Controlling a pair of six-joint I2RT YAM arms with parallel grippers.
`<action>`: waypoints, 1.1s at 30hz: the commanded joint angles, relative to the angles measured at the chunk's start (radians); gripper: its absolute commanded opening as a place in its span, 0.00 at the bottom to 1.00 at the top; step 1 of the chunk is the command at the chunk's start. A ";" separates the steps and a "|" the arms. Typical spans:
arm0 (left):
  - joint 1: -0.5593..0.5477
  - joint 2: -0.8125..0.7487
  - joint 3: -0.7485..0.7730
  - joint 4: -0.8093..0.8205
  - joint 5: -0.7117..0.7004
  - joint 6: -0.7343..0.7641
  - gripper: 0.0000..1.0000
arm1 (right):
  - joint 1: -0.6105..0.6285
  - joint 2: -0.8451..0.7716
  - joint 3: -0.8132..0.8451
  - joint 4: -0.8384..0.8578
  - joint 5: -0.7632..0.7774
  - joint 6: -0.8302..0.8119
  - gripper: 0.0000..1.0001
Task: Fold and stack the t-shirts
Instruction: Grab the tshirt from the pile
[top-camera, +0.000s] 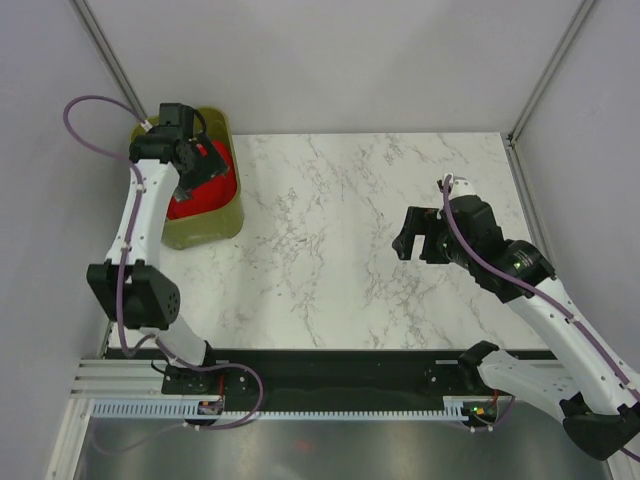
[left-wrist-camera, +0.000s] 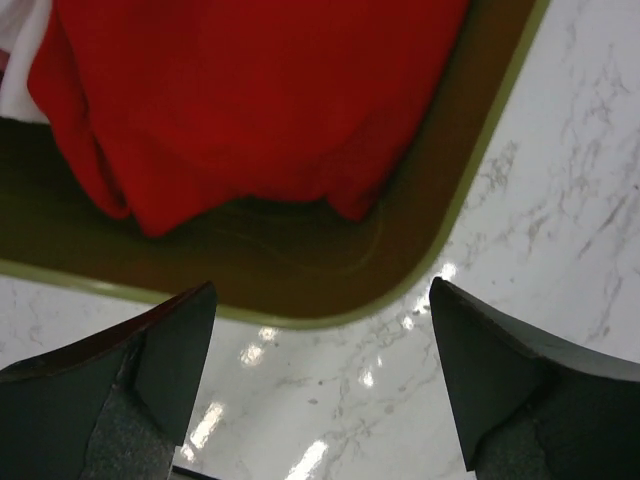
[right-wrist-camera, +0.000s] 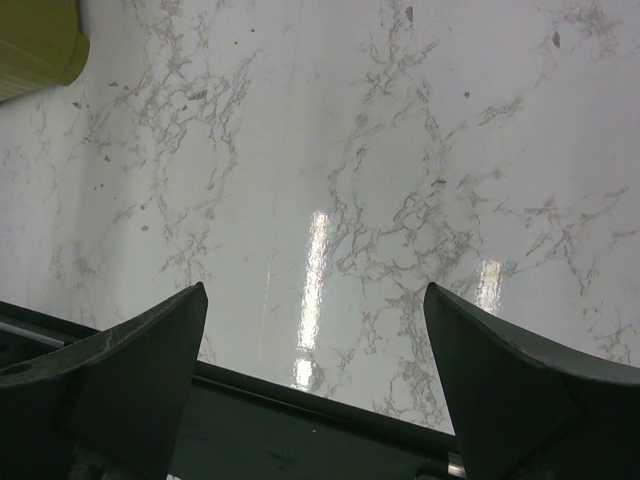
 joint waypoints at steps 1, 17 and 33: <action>0.029 0.127 0.121 -0.027 -0.144 0.038 0.95 | -0.003 -0.005 0.030 0.021 -0.008 -0.024 0.98; 0.055 0.226 0.221 0.051 -0.232 0.027 0.02 | -0.003 -0.004 -0.056 0.068 0.009 -0.009 0.98; -0.214 -0.097 0.428 0.410 0.463 -0.415 0.02 | -0.003 -0.024 -0.085 0.087 0.069 0.025 0.98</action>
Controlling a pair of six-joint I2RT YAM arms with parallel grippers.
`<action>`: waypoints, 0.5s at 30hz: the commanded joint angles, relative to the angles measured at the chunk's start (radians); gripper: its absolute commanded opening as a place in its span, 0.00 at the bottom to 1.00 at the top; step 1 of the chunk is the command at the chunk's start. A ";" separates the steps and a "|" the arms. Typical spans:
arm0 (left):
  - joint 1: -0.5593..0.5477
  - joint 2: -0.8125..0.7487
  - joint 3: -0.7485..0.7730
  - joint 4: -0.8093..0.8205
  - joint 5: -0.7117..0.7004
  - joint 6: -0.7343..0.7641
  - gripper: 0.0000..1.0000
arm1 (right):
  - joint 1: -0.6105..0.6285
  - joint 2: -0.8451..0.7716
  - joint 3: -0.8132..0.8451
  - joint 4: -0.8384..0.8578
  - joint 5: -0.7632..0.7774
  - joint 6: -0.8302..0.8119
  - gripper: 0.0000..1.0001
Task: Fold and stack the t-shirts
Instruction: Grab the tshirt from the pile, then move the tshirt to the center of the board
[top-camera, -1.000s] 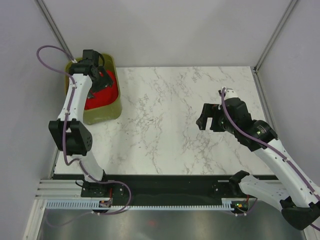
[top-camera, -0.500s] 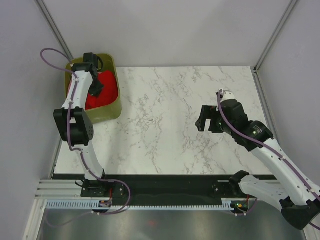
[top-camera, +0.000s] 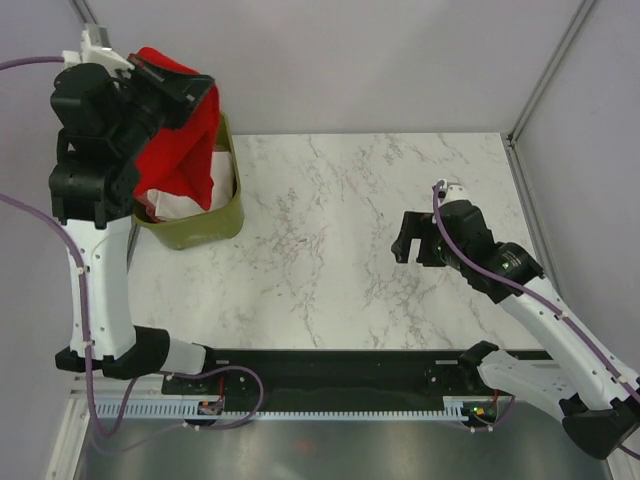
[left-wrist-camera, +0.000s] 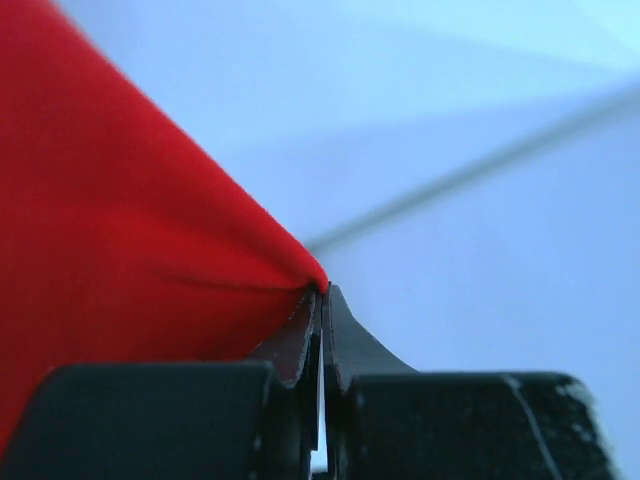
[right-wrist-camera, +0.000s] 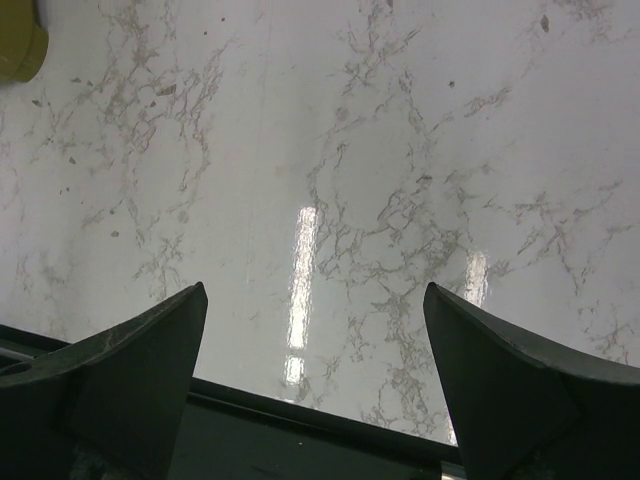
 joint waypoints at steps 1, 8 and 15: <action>-0.214 0.110 0.014 0.142 0.169 -0.125 0.02 | -0.003 -0.038 0.001 0.024 0.079 0.040 0.98; -0.708 0.364 0.199 0.159 0.073 -0.088 0.02 | -0.003 -0.148 0.041 -0.101 0.371 0.144 0.98; -0.594 0.300 0.151 0.182 -0.007 -0.128 0.02 | -0.003 -0.239 0.064 -0.212 0.499 0.152 0.98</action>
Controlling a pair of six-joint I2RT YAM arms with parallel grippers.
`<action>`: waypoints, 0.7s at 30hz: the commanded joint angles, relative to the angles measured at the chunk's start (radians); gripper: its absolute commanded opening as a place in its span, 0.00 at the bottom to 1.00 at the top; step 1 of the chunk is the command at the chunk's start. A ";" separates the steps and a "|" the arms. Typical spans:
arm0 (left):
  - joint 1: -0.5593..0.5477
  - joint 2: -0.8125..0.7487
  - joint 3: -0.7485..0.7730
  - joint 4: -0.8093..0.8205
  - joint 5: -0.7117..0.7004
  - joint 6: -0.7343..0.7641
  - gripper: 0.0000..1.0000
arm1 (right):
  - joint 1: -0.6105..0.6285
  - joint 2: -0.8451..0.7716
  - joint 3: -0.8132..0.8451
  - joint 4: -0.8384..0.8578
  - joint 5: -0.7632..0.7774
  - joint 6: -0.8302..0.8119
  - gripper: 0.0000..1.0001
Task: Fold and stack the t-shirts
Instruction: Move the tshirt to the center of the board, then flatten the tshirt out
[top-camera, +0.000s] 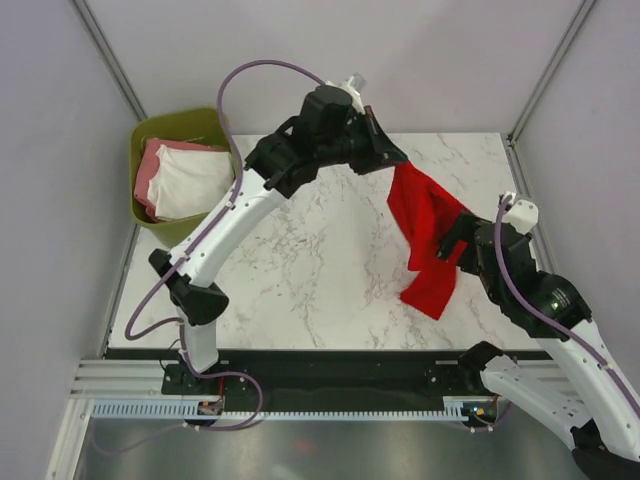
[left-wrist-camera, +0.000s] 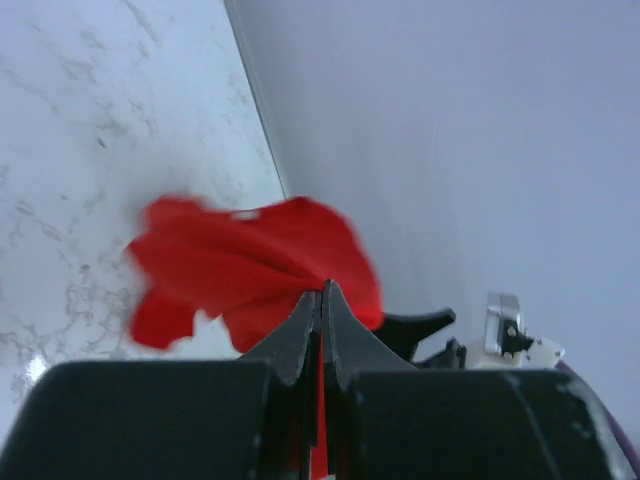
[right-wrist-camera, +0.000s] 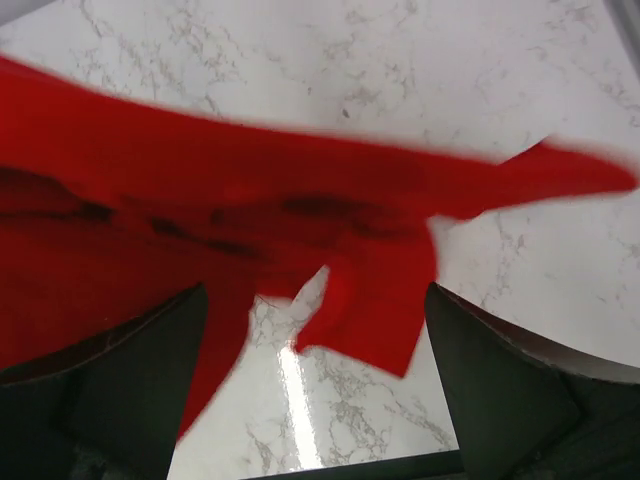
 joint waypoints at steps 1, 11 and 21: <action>0.179 -0.188 -0.096 0.114 -0.029 -0.101 0.02 | -0.001 -0.031 0.034 -0.070 0.103 0.019 0.98; 0.257 -0.240 -0.373 -0.256 -0.142 0.110 1.00 | 0.001 0.007 -0.032 -0.078 -0.054 -0.073 0.98; 0.287 -0.363 -0.712 -0.241 -0.320 0.205 0.92 | -0.004 0.204 -0.019 -0.009 -0.150 -0.096 0.97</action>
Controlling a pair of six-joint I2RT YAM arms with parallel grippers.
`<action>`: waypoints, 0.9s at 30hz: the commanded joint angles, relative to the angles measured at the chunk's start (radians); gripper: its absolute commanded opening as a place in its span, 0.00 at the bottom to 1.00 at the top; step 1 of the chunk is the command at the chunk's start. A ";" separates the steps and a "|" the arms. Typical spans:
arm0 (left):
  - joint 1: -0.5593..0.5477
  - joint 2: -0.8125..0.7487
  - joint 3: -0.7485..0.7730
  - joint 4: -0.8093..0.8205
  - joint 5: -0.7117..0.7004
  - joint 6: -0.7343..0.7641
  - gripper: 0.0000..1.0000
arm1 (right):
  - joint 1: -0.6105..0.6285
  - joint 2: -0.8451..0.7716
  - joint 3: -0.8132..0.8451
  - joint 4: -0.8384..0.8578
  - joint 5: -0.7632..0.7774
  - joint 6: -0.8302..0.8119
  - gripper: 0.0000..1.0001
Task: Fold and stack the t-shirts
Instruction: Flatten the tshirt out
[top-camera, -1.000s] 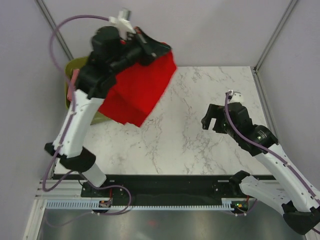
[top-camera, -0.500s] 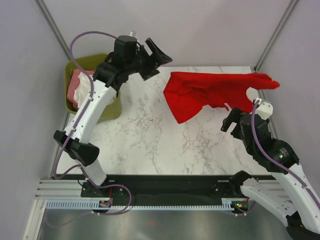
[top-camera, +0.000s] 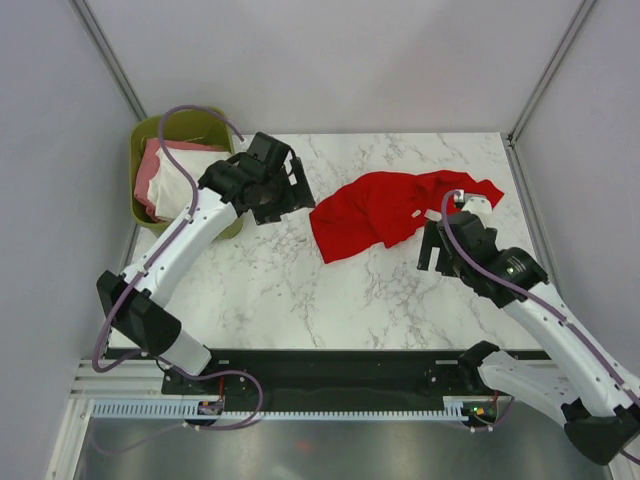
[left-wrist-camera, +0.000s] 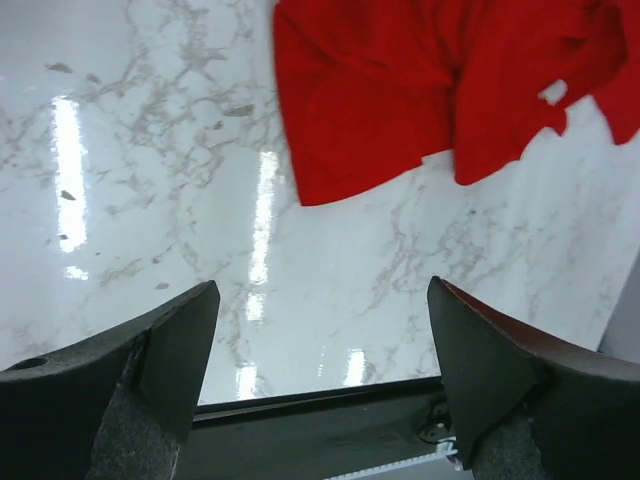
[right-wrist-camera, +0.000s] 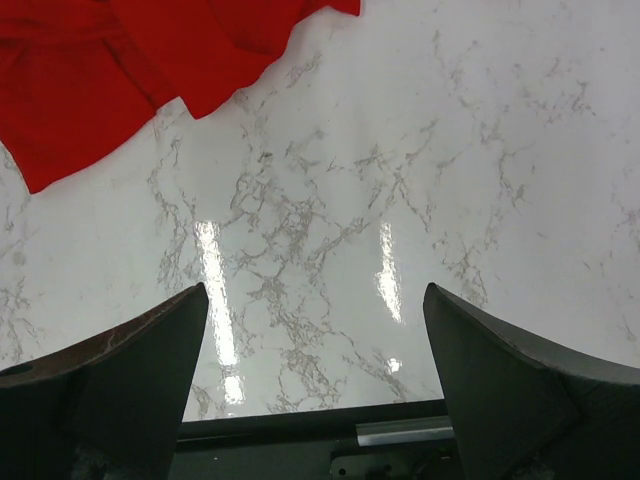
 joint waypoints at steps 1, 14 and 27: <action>0.042 -0.016 -0.078 -0.002 -0.075 0.059 0.92 | -0.001 0.081 0.034 0.049 -0.065 -0.019 0.97; 0.446 0.159 -0.046 -0.061 -0.139 0.053 0.87 | -0.012 0.150 0.066 0.095 -0.094 -0.035 0.96; 0.250 0.010 0.010 -0.091 -0.207 0.108 0.92 | -0.127 0.426 0.112 0.186 -0.189 -0.104 0.82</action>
